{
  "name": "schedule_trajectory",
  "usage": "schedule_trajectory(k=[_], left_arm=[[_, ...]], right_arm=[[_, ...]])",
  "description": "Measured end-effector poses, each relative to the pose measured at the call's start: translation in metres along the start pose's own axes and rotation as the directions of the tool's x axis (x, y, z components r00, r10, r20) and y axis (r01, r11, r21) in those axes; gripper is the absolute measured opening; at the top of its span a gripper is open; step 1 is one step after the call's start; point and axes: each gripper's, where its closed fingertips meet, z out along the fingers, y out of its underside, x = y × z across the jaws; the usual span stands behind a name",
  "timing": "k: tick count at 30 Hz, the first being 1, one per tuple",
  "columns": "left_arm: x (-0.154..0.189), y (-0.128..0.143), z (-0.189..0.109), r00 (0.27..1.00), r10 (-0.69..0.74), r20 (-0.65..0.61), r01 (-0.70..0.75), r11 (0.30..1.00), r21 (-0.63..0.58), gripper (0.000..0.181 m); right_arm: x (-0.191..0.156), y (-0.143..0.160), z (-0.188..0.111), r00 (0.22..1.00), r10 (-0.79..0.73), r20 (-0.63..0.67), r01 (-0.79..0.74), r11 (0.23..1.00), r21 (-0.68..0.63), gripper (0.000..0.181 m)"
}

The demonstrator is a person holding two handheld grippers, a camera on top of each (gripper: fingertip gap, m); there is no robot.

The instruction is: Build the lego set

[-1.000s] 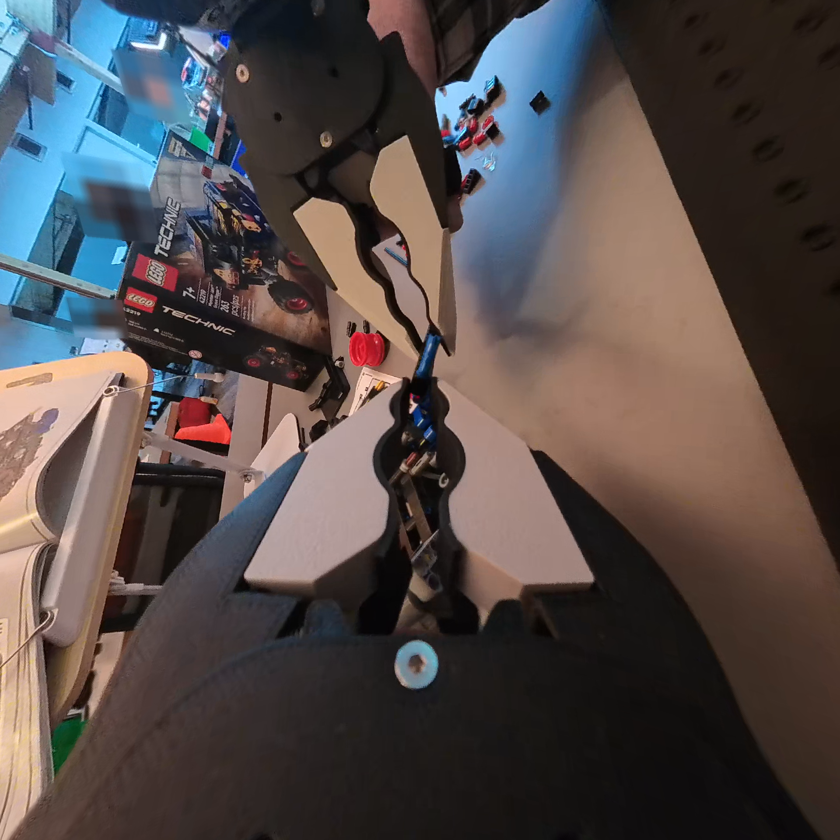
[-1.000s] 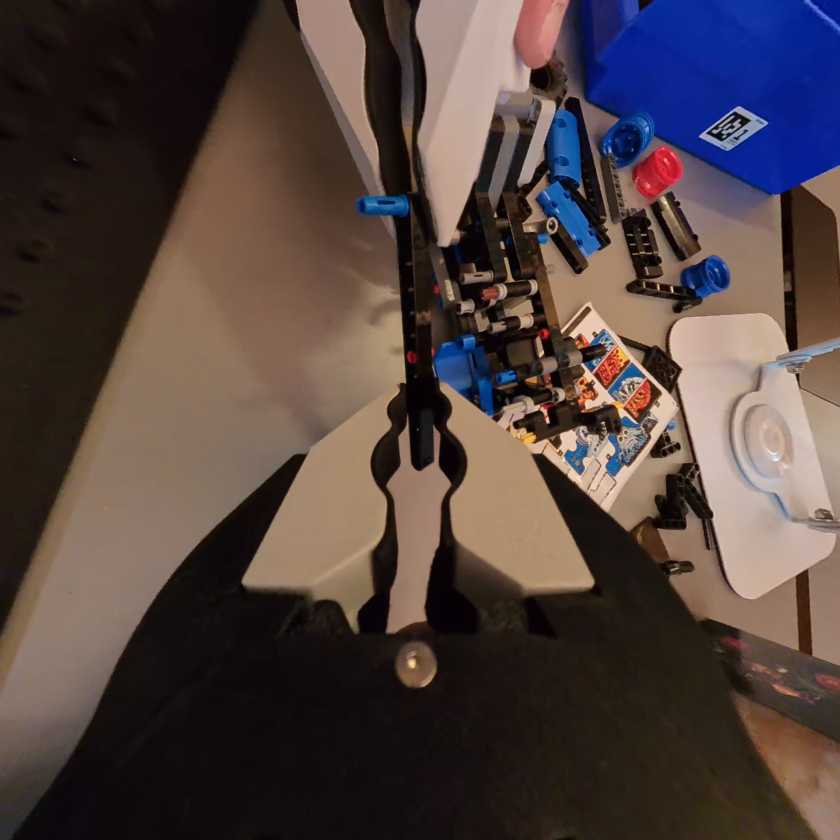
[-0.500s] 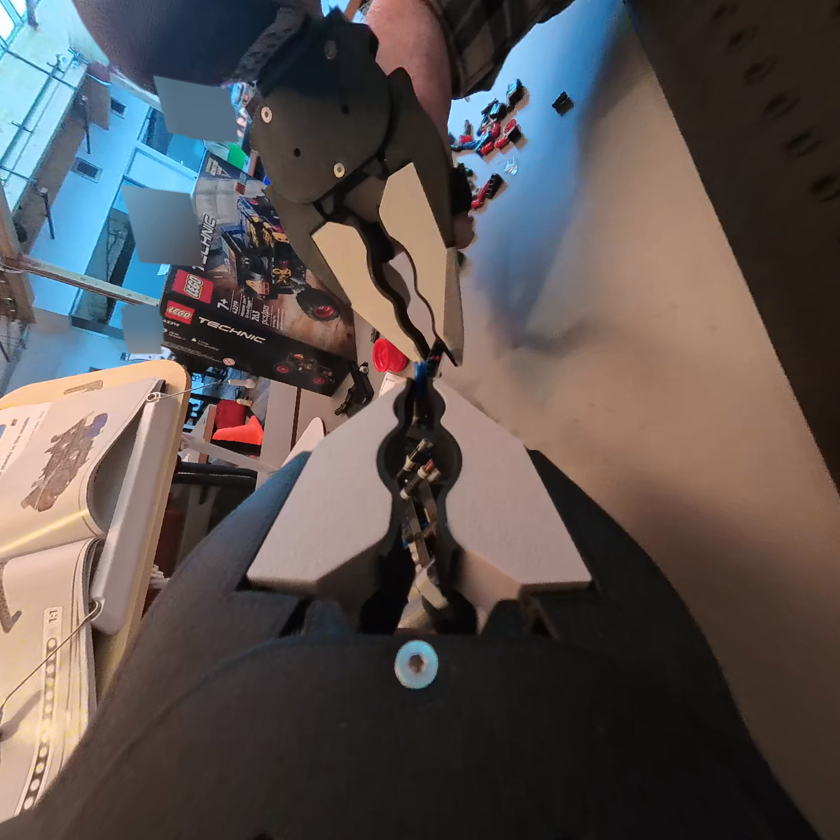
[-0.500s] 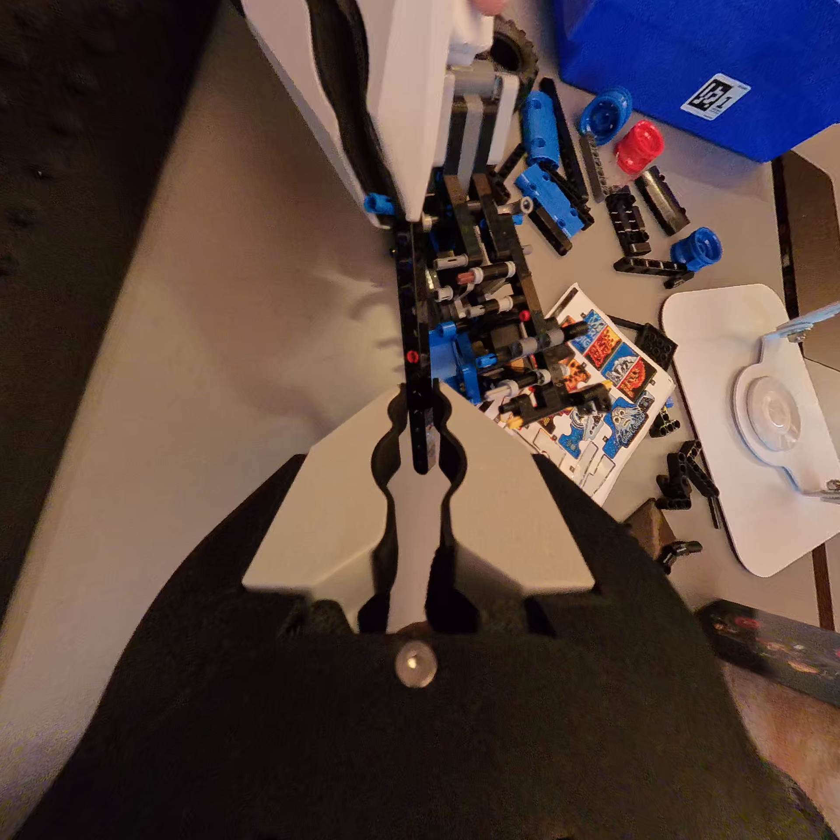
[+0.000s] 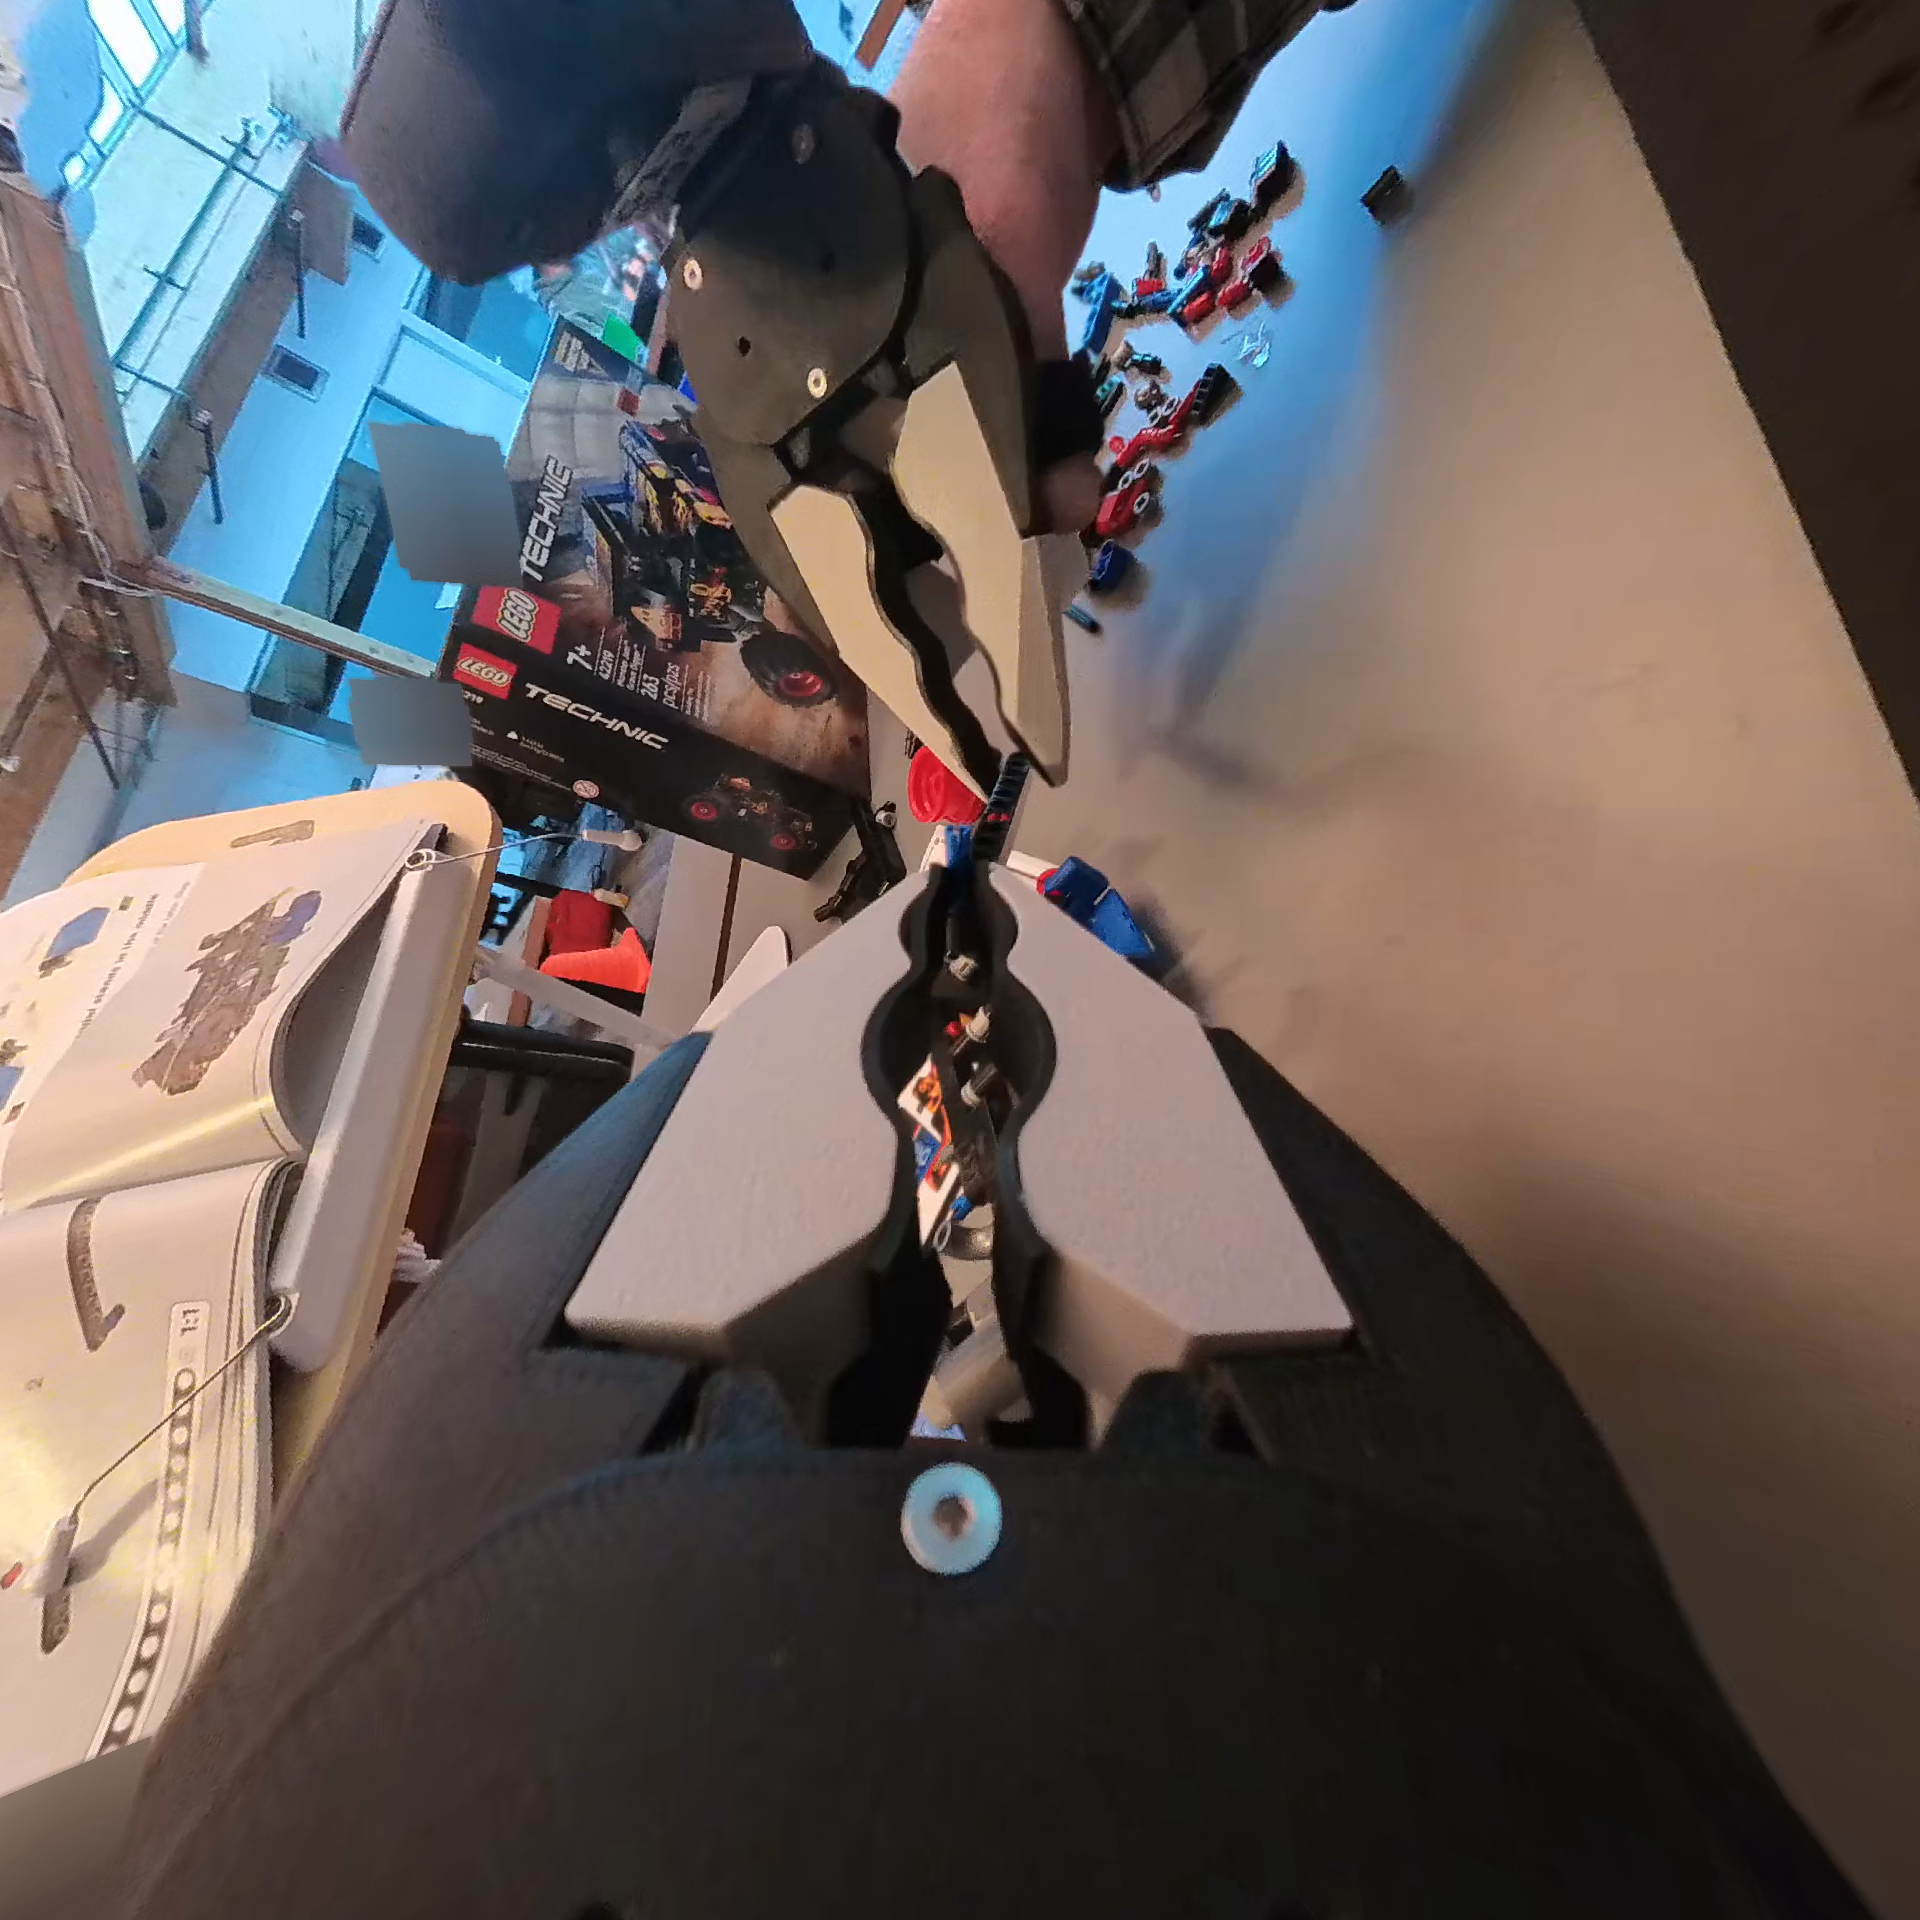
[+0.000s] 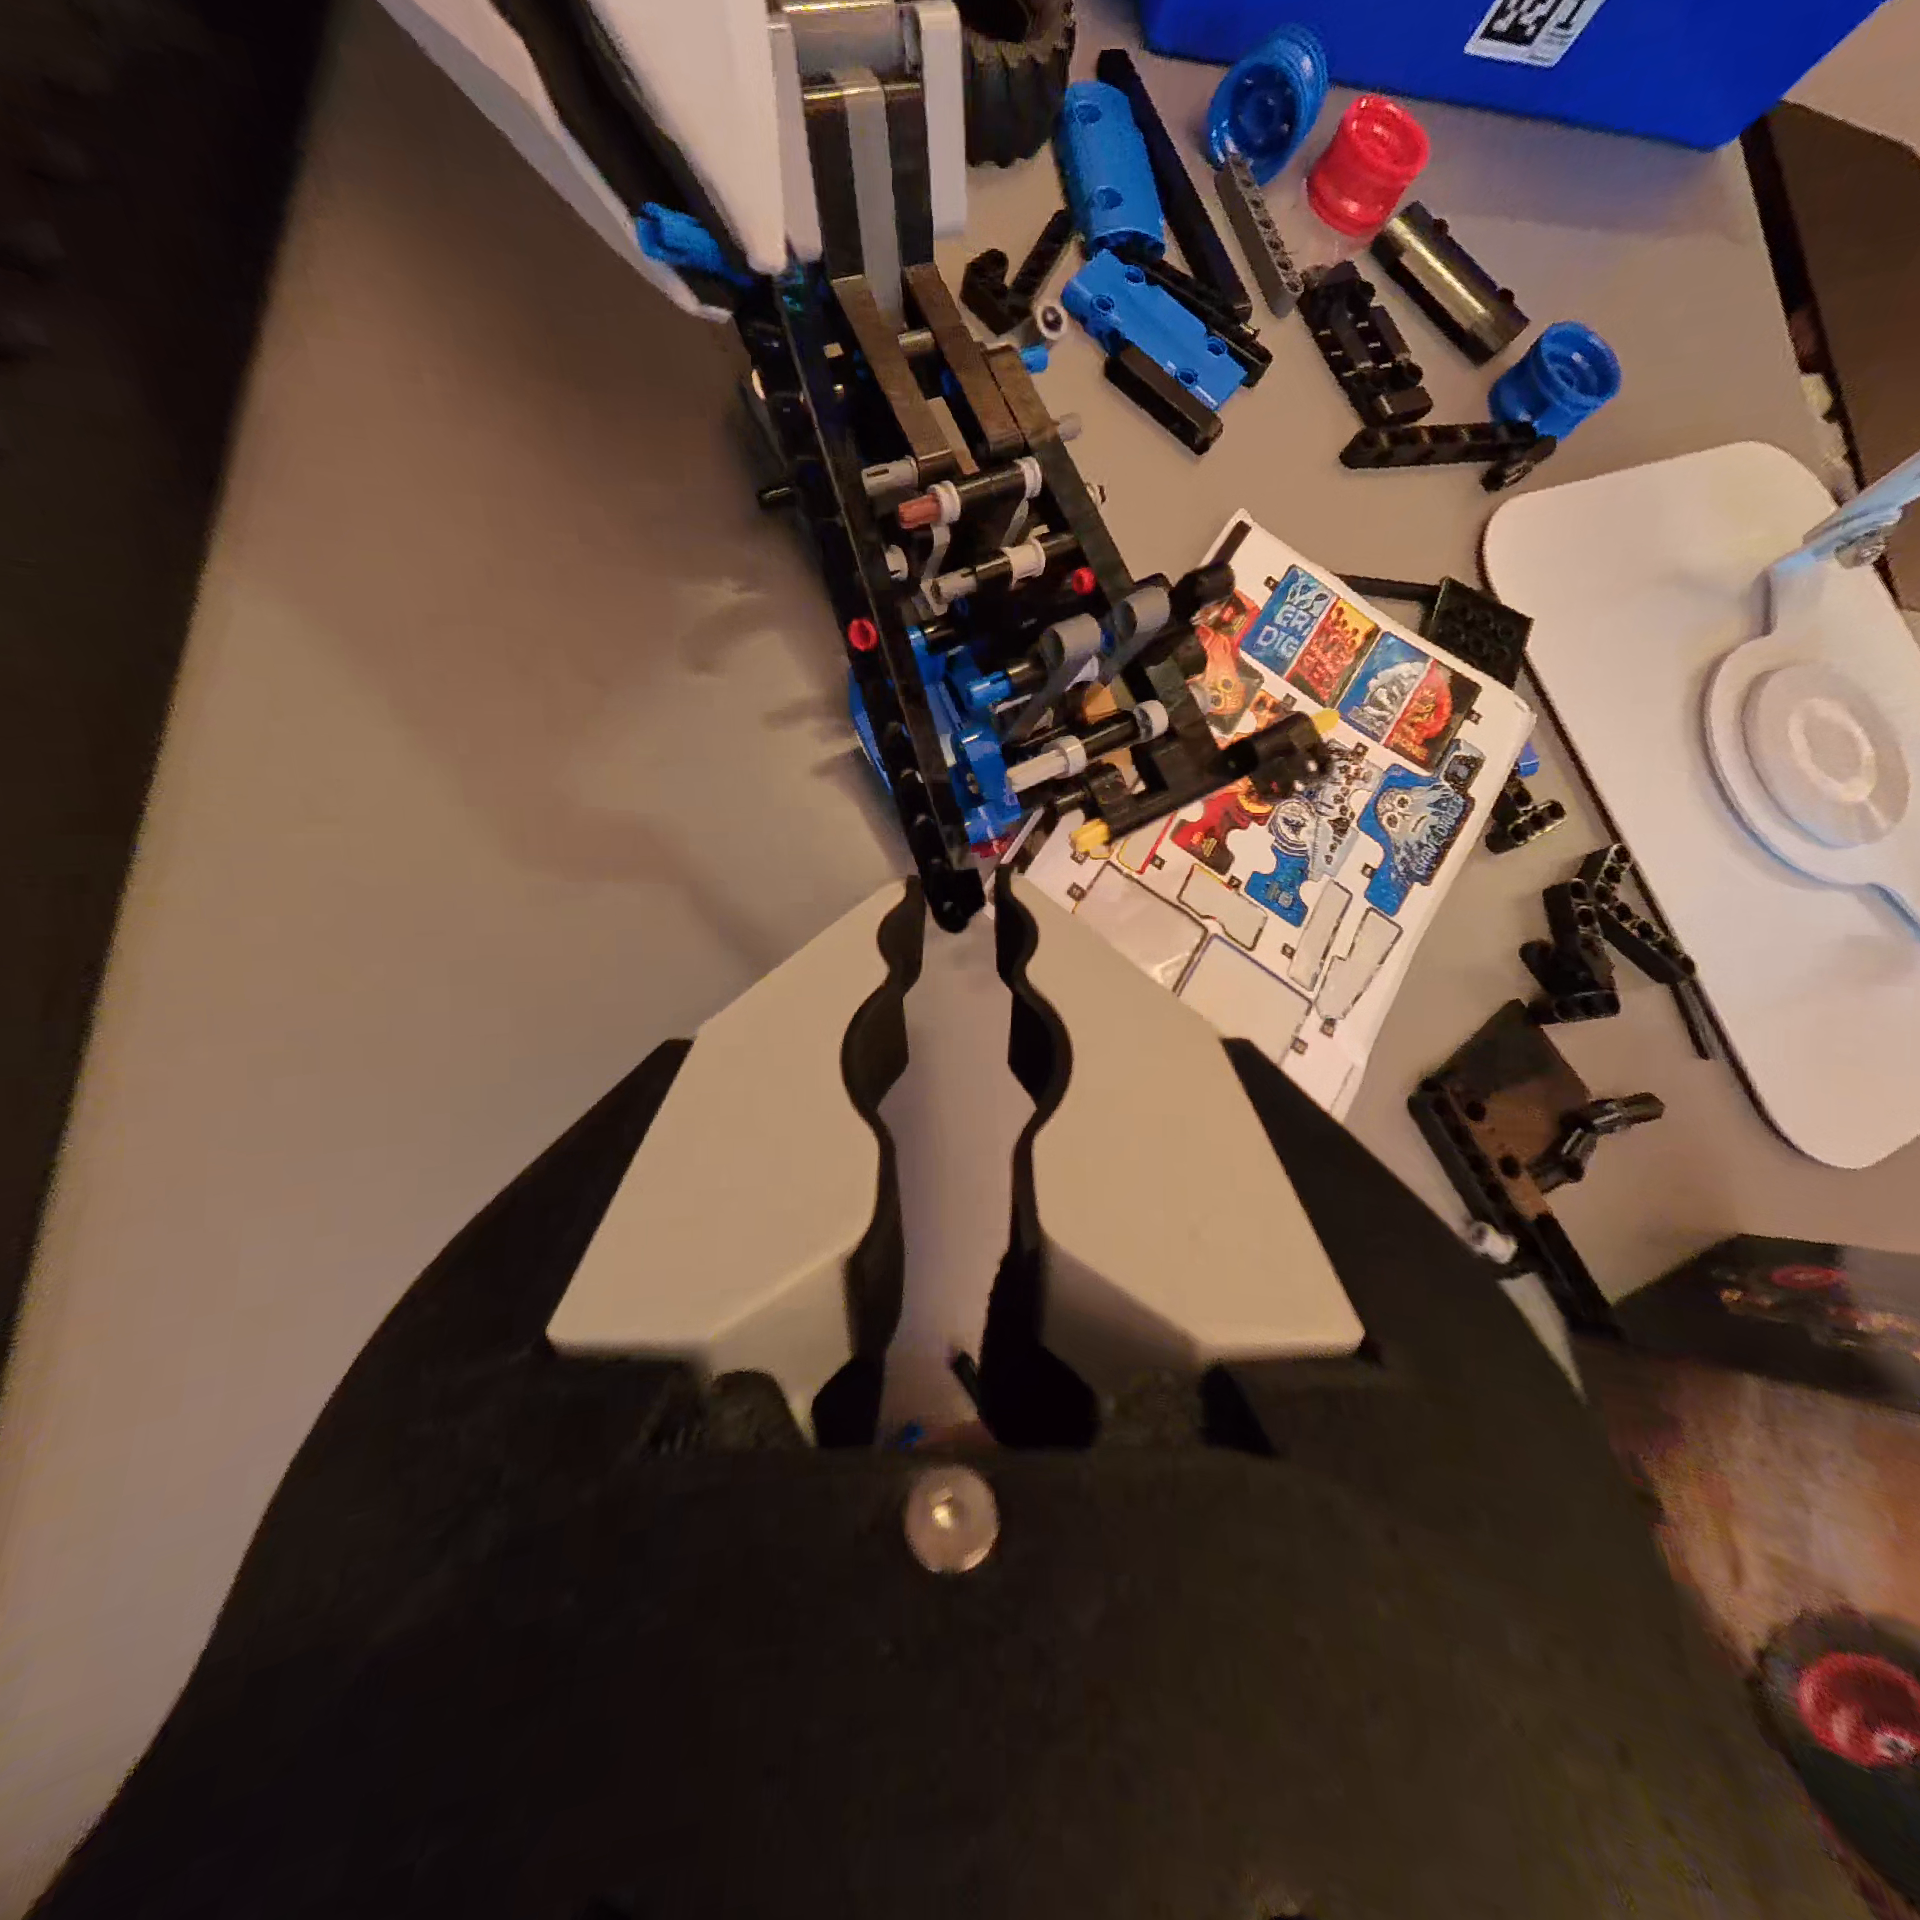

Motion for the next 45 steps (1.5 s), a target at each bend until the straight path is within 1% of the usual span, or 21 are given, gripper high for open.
schedule_trajectory(k=[5,9,11,13,14,15,17,18,19,21,23,25,26,28,30,32,36,37,39,42,45], left_arm=[[0.005,0.003,0.001,1.000,0.023,0.007,-0.023,1.000,-0.008,0.002],[0.012,0.009,0.001,1.000,-0.006,-0.022,0.005,1.000,-0.031,0.004],[0.016,0.008,0.001,0.997,-0.058,-0.059,0.057,0.998,-0.014,0.019],[0.022,0.005,-0.001,0.983,-0.126,-0.132,0.127,0.992,-0.004,0.031],[0.024,0.003,-0.003,0.975,-0.155,-0.162,0.158,0.987,0.005,0.033],[0.024,0.001,-0.005,0.962,-0.198,-0.186,0.205,0.979,0.021,0.035],[0.021,0.001,-0.009,0.921,-0.307,-0.241,0.318,0.948,0.006,0.051],[0.013,0.007,-0.008,0.914,-0.340,-0.222,0.346,0.938,-0.013,0.052],[0.005,0.012,-0.006,0.905,-0.376,-0.199,0.378,0.925,-0.030,0.054],[-0.002,0.022,0.000,0.845,-0.487,-0.222,0.477,0.873,-0.102,0.066],[-0.012,0.033,0.010,0.819,-0.539,-0.197,0.516,0.842,-0.158,0.073],[-0.016,0.044,0.020,0.766,-0.607,-0.213,0.559,0.792,-0.244,0.087],[-0.020,0.046,0.025,0.746,-0.627,-0.225,0.575,0.777,-0.258,0.088],[-0.026,0.049,0.034,0.684,-0.677,-0.271,0.613,0.736,-0.288,0.090],[-0.020,0.044,0.035,0.591,-0.717,-0.370,0.630,0.697,-0.342,0.095],[-0.024,0.045,0.039,0.576,-0.721,-0.385,0.627,0.692,-0.358,0.091],[-0.036,0.050,0.052,0.438,-0.795,-0.419,0.712,0.592,-0.378,0.082],[-0.034,0.056,0.056,0.425,-0.803,-0.419,0.701,0.584,-0.408,0.081],[-0.034,0.071,0.066,0.437,-0.814,-0.383,0.685,0.577,-0.445,0.077],[-0.025,0.078,0.070,0.362,-0.842,-0.400,0.679,0.532,-0.505,0.073],[-0.017,0.078,0.075,0.321,-0.850,-0.418,0.687,0.513,-0.515,0.071]], right_arm=[[0.000,0.003,0.006,1.000,0.022,0.012,-0.022,1.000,0.009,0.010],[-0.002,0.005,0.005,1.000,-0.005,0.015,0.005,1.000,-0.003,0.008],[-0.006,0.011,0.005,0.999,-0.040,0.022,0.041,0.998,-0.045,0.007],[-0.015,0.016,0.006,0.996,-0.068,0.060,0.073,0.994,-0.080,0.006],[-0.018,0.017,0.008,0.994,-0.079,0.076,0.085,0.992,-0.090,0.005],[-0.022,0.020,0.009,0.992,-0.088,0.090,0.098,0.990,-0.106,0.005],[-0.033,0.026,0.012,0.985,-0.096,0.145,0.116,0.984,-0.135,0.005],[-0.038,0.028,0.012,0.981,-0.090,0.173,0.115,0.983,-0.141,0.009],[-0.039,0.026,0.012,0.980,-0.081,0.179,0.105,0.986,-0.129,0.024],[-0.036,0.024,0.008,0.981,-0.048,0.186,0.072,0.990,-0.120,0.031],[-0.030,0.016,0.002,0.984,-0.012,0.176,0.023,0.998,-0.062,0.031],[-0.015,0.010,-0.001,0.993,0.031,0.117,-0.029,0.999,-0.017,0.028],[-0.004,0.007,-0.002,0.996,0.057,0.068,-0.058,0.998,0.007,0.025],[0.007,0.004,-0.001,0.996,0.091,0.021,-0.092,0.995,0.034,0.024],[0.019,0.005,0.001,0.993,0.105,-0.051,-0.103,0.994,0.038,0.020],[0.023,0.002,0.003,0.990,0.124,-0.074,-0.121,0.991,0.049,0.021],[0.024,0.001,0.008,0.988,0.123,-0.089,-0.119,0.991,0.055,0.022],[0.024,0.000,0.009,0.989,0.121,-0.090,-0.116,0.992,0.056,0.022],[0.026,-0.002,0.011,0.987,0.120,-0.106,-0.113,0.991,0.067,0.022],[0.030,-0.005,0.010,0.983,0.114,-0.142,-0.103,0.992,0.077,0.021],[0.029,-0.006,0.011,0.983,0.104,-0.149,-0.094,0.993,0.073,0.021]])
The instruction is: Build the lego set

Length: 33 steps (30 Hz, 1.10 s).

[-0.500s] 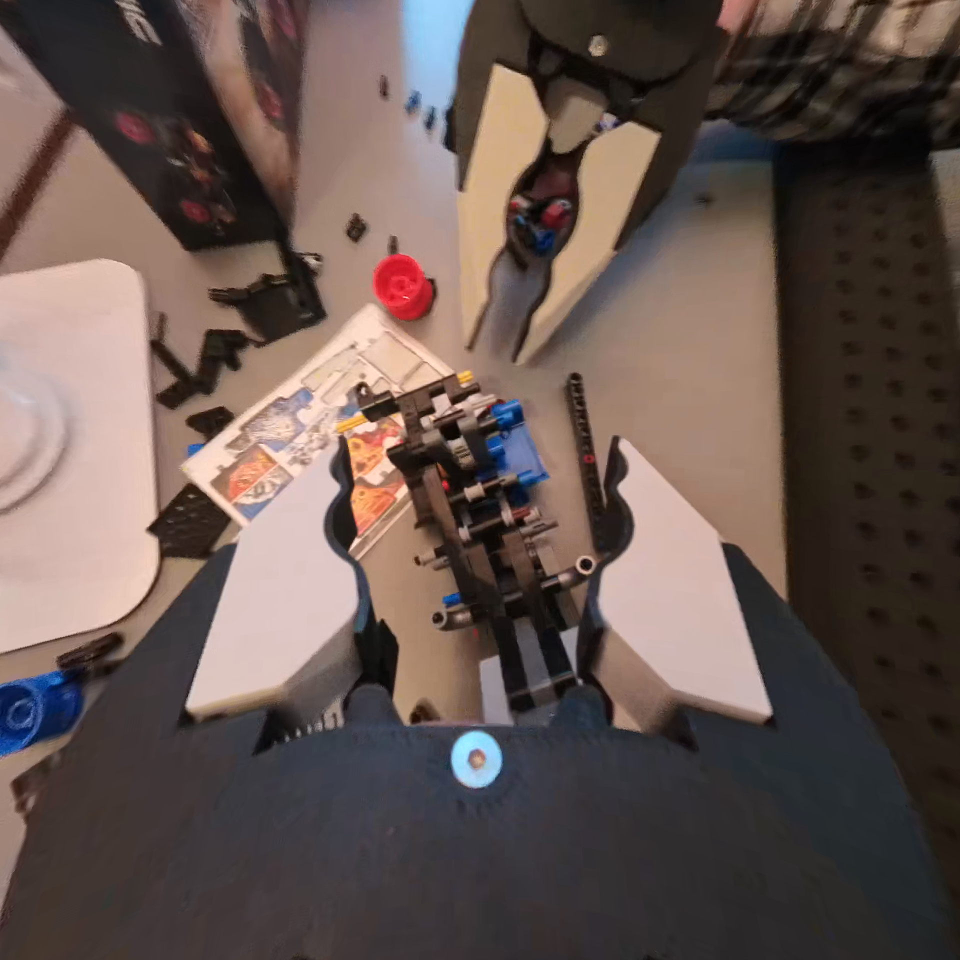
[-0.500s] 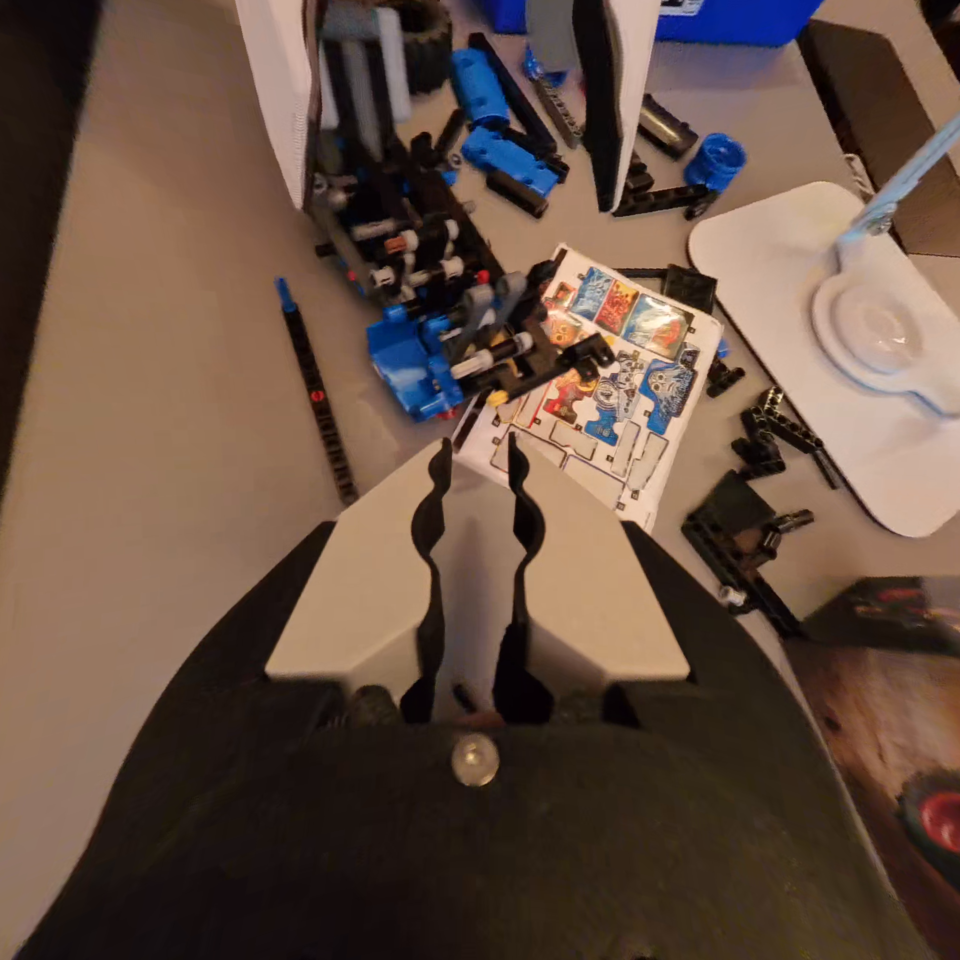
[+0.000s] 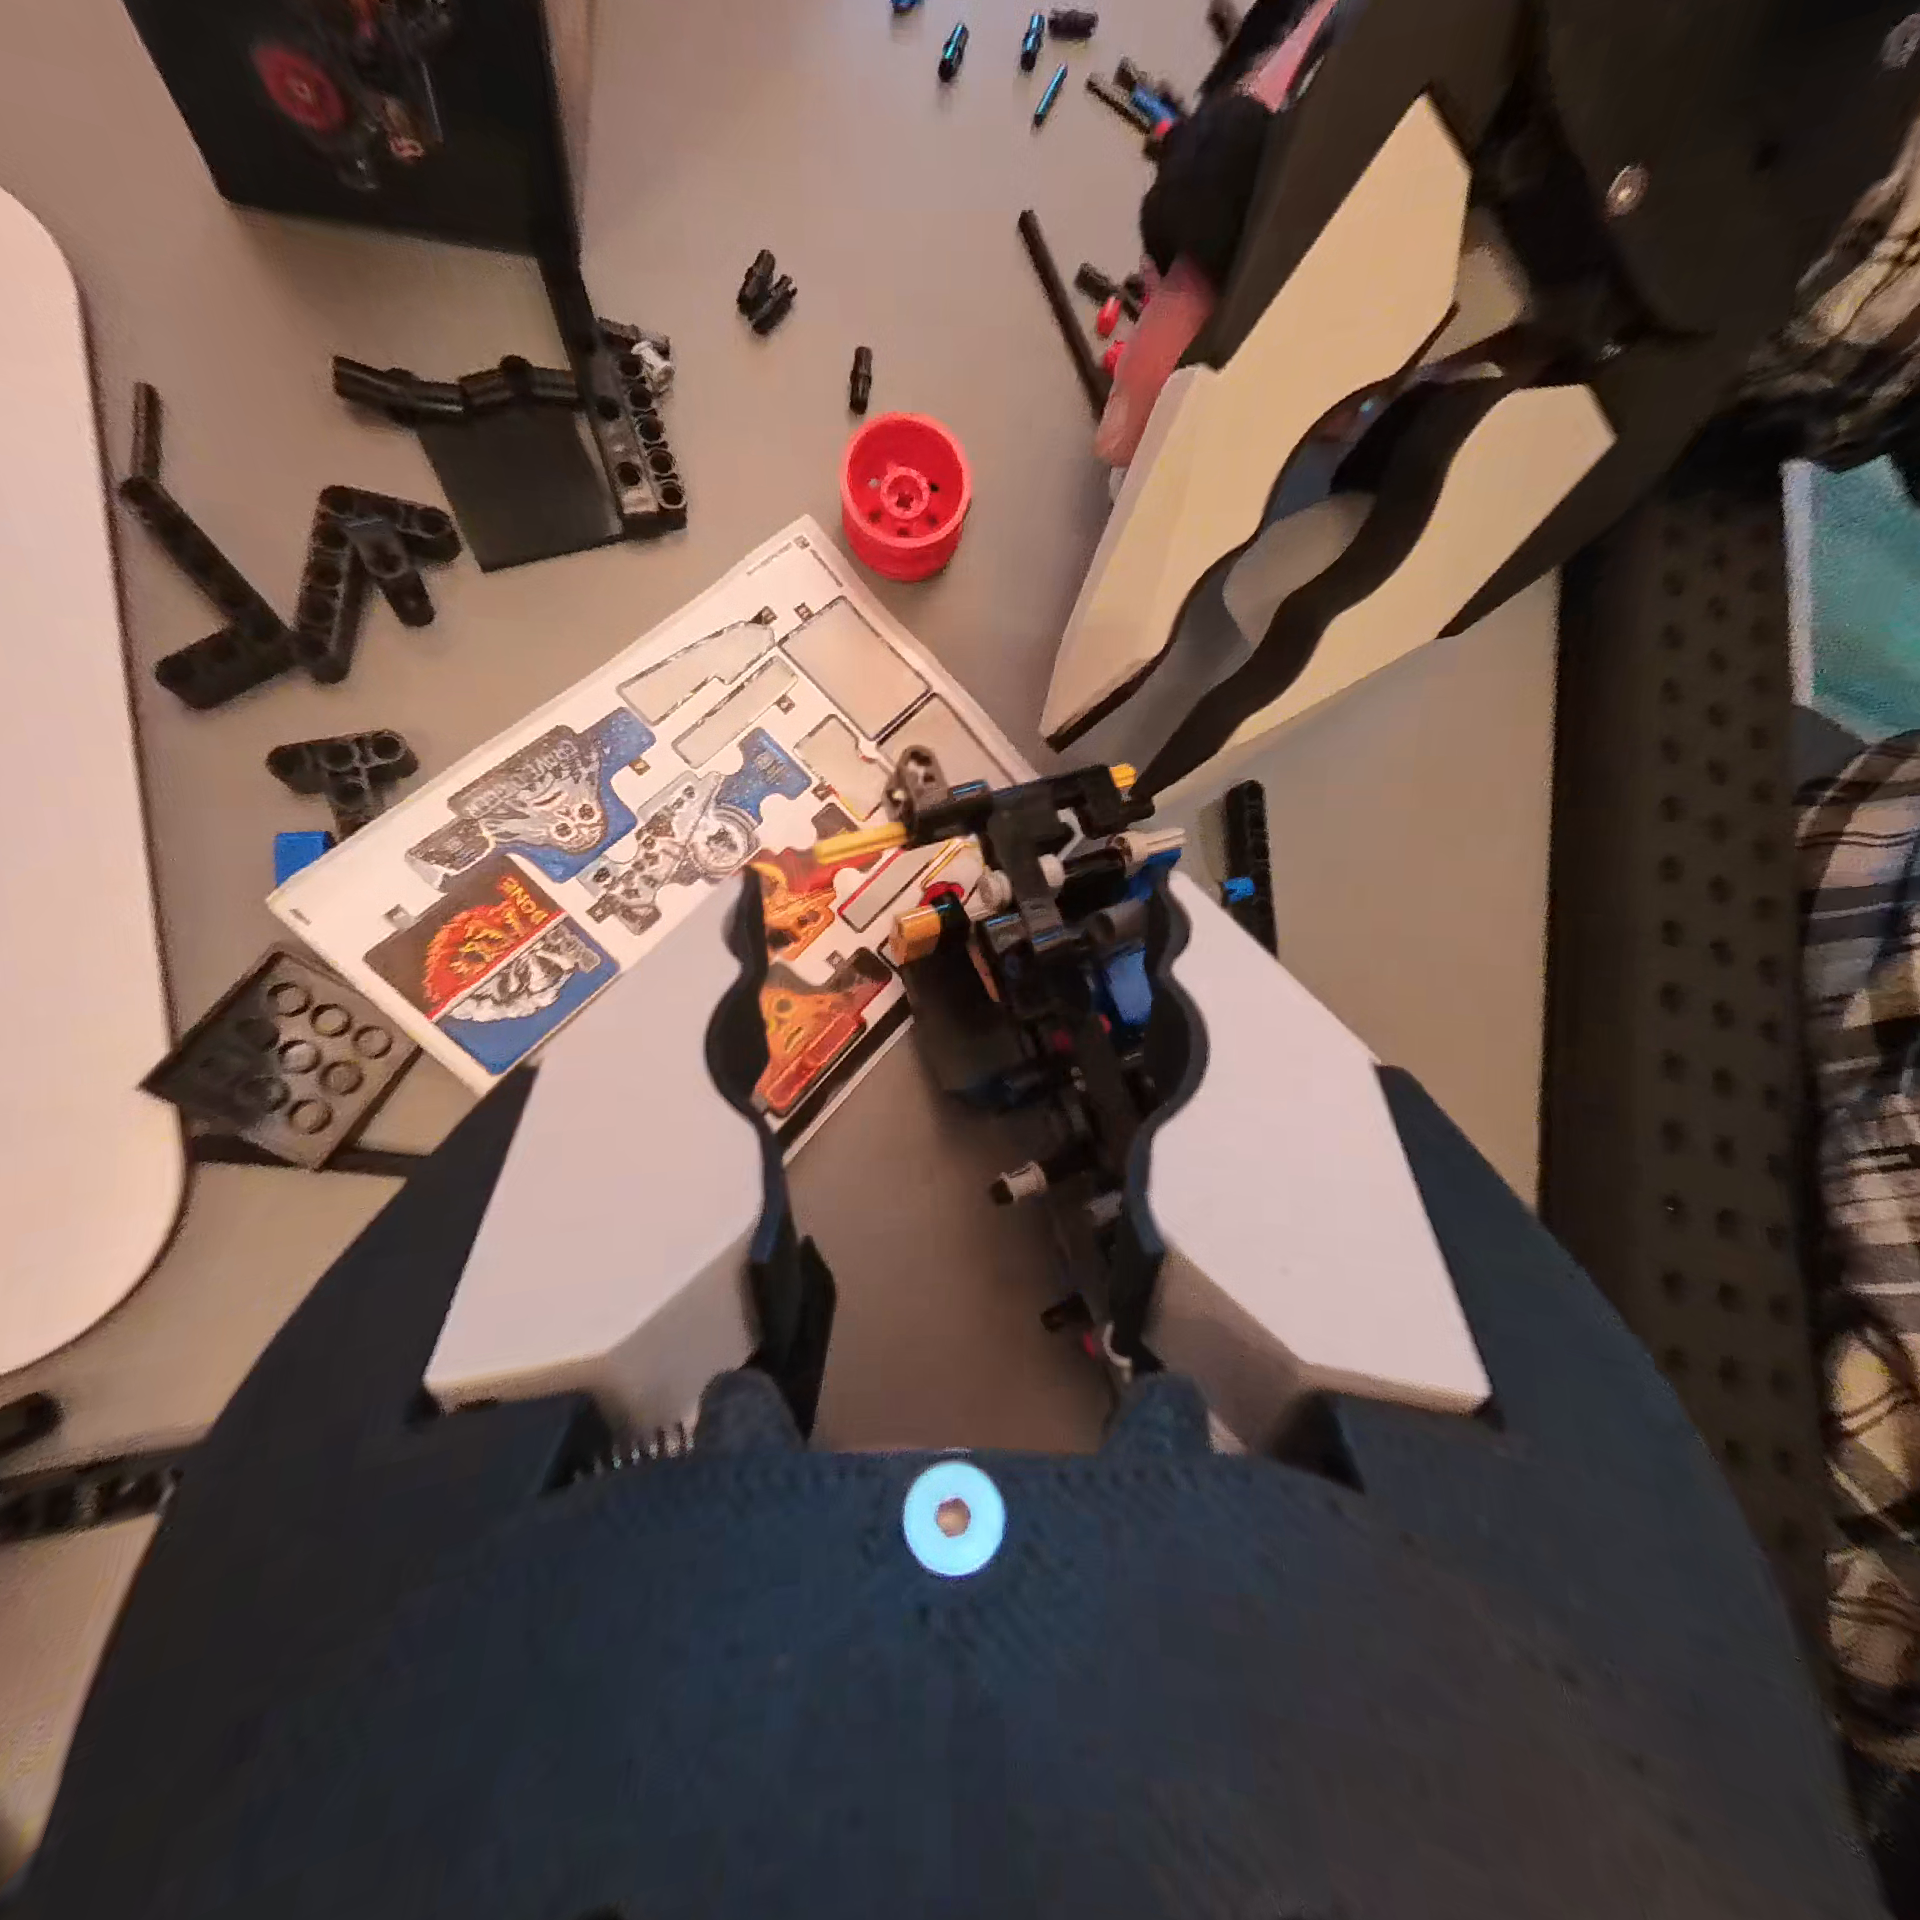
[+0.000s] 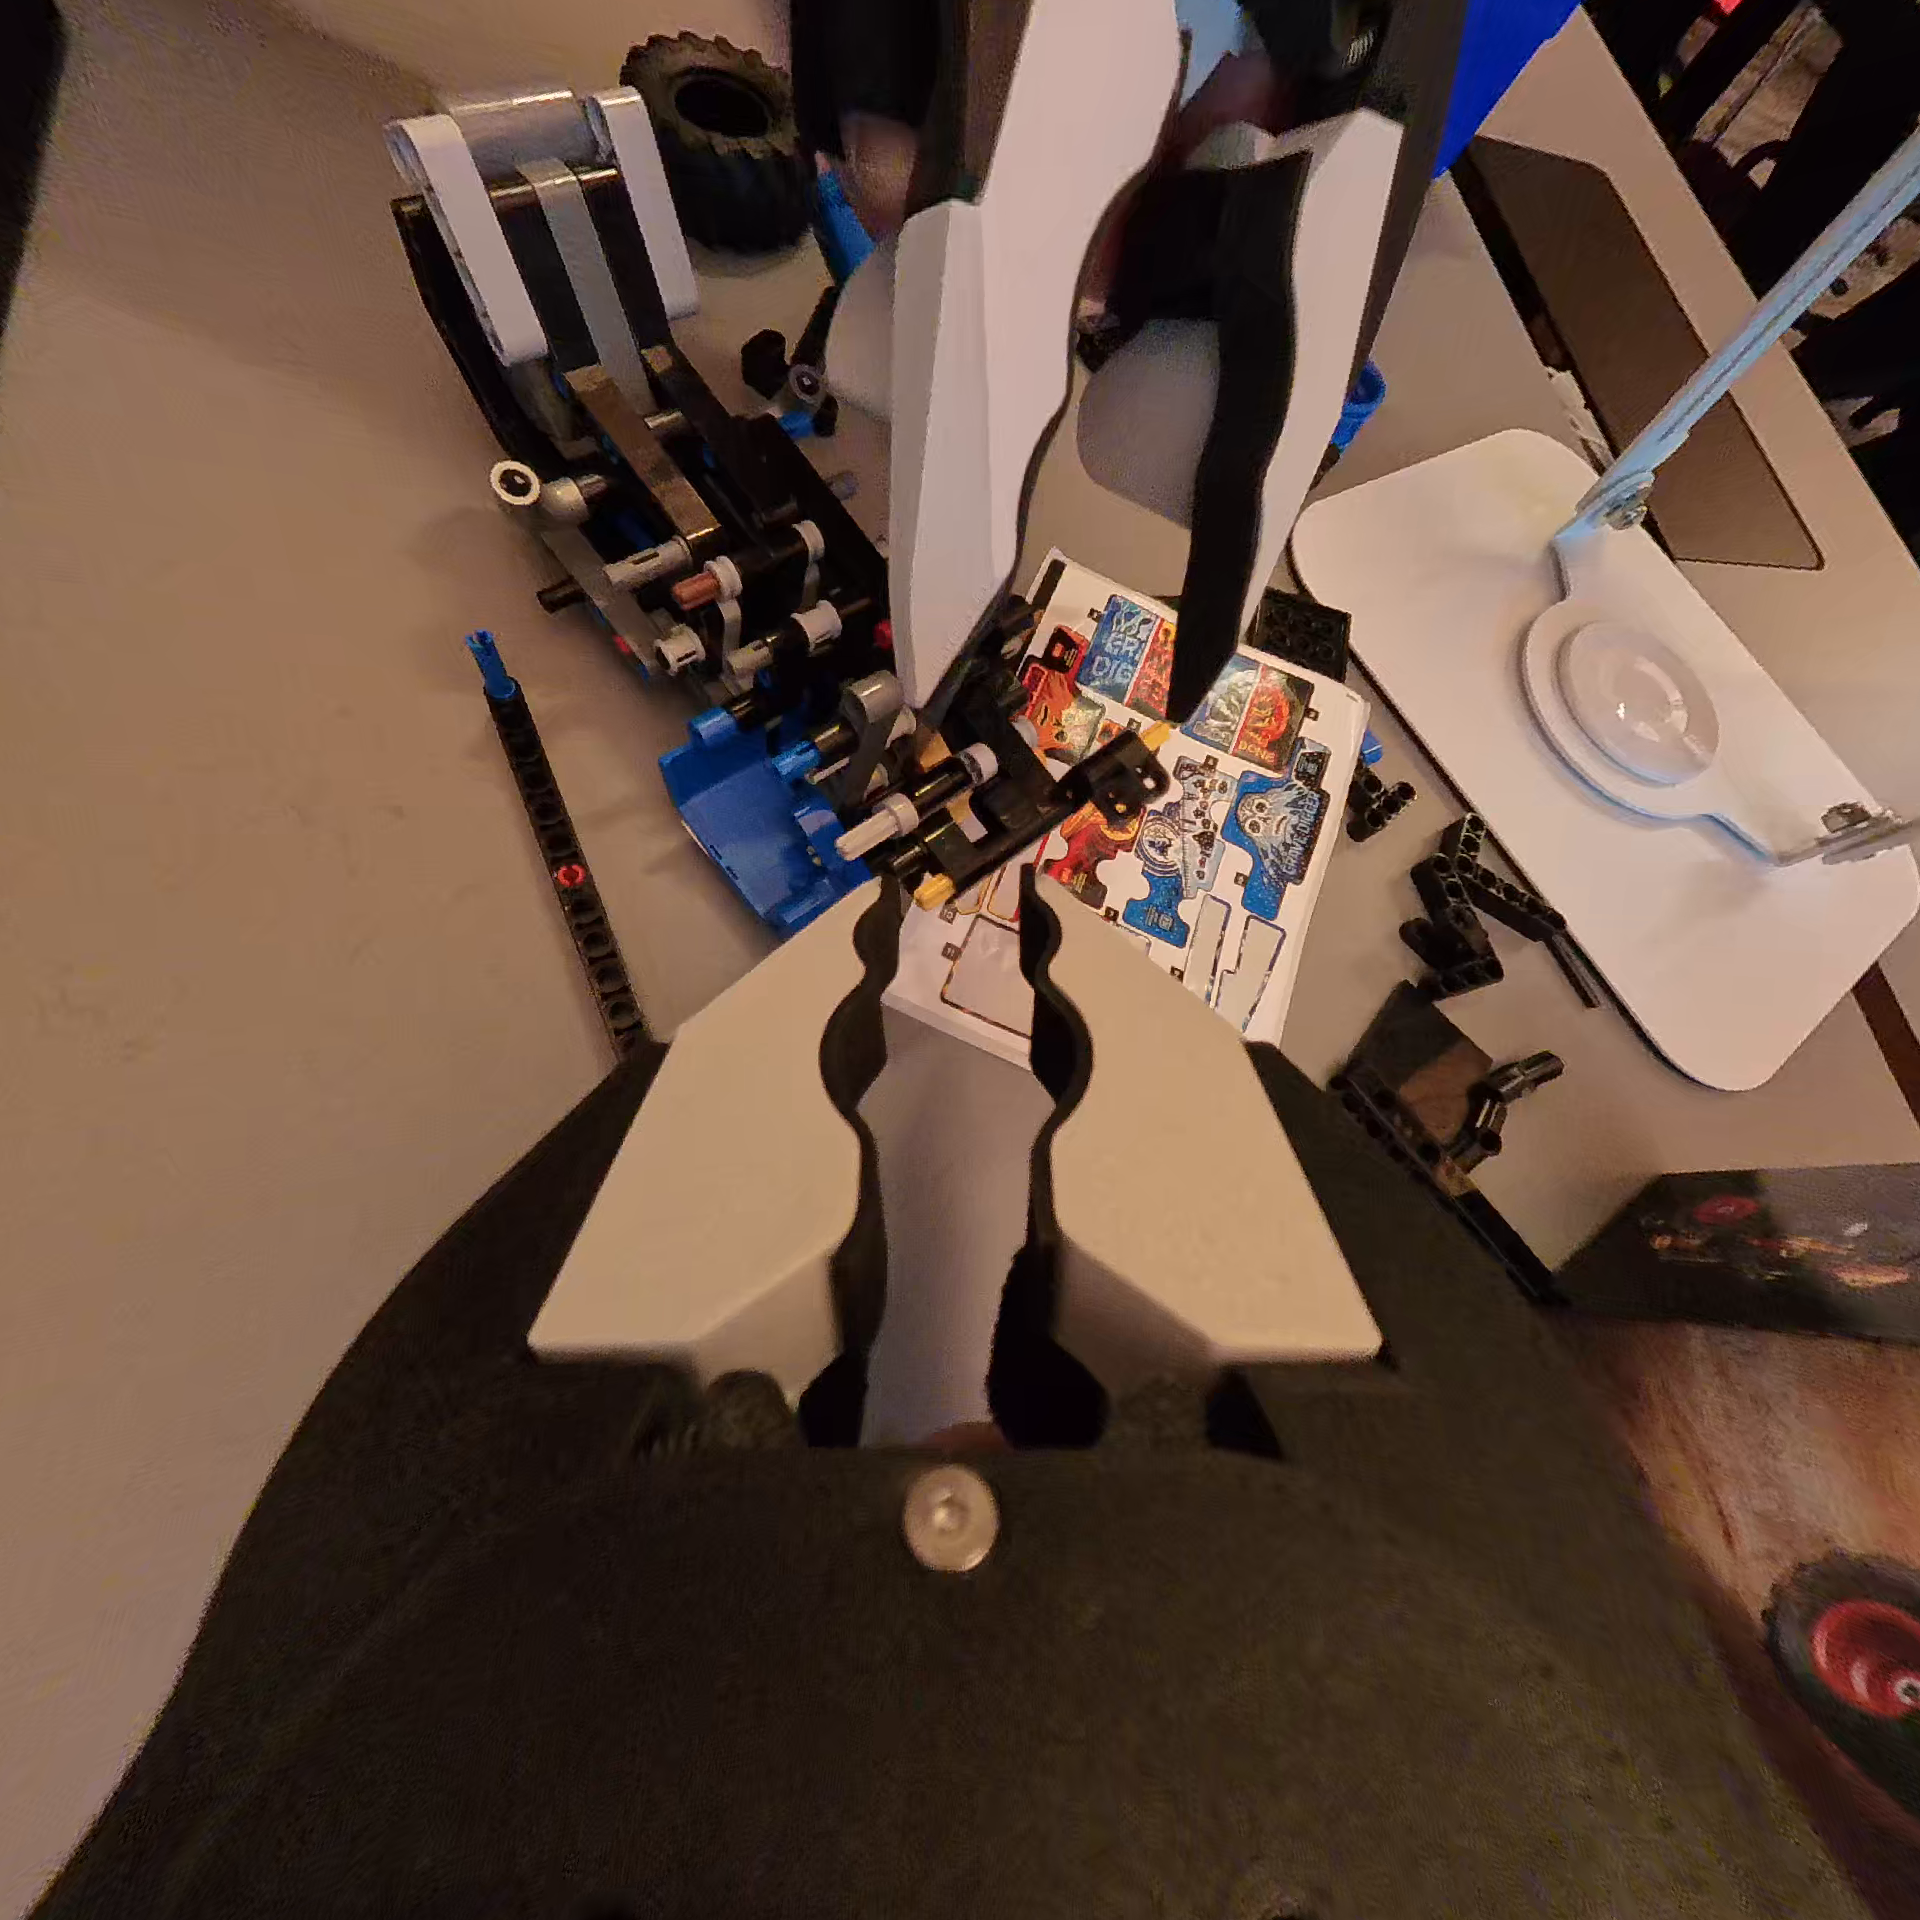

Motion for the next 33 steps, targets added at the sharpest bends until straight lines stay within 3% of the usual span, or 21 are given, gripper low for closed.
schedule_trajectory(k=[9,19,23,27,33], left_arm=[[0.004,-0.004,0.006,0.998,0.013,-0.056,-0.008,0.997,0.080,0.061],[0.009,-0.007,0.004,0.997,0.083,-0.004,-0.080,0.972,0.222,0.076],[0.003,-0.011,-0.005,0.999,0.046,0.019,-0.050,0.966,0.253,0.079],[-0.006,-0.010,-0.012,0.997,0.043,0.060,-0.052,0.986,0.159,0.073],[-0.007,-0.001,0.005,0.996,0.053,0.067,-0.051,0.998,-0.034,0.053]], right_arm=[[-0.003,-0.002,0.001,1.000,-0.003,0.001,0.003,1.000,0.005,0.017],[-0.001,-0.002,0.004,1.000,0.007,-0.018,-0.007,1.000,0.007,0.013],[-0.001,-0.003,0.005,0.999,-0.003,-0.033,0.003,1.000,0.004,0.013],[0.000,-0.003,0.005,0.998,-0.018,-0.052,0.018,1.000,-0.003,0.013],[0.000,-0.005,0.007,0.996,-0.042,-0.077,0.041,0.999,-0.013,0.013]])
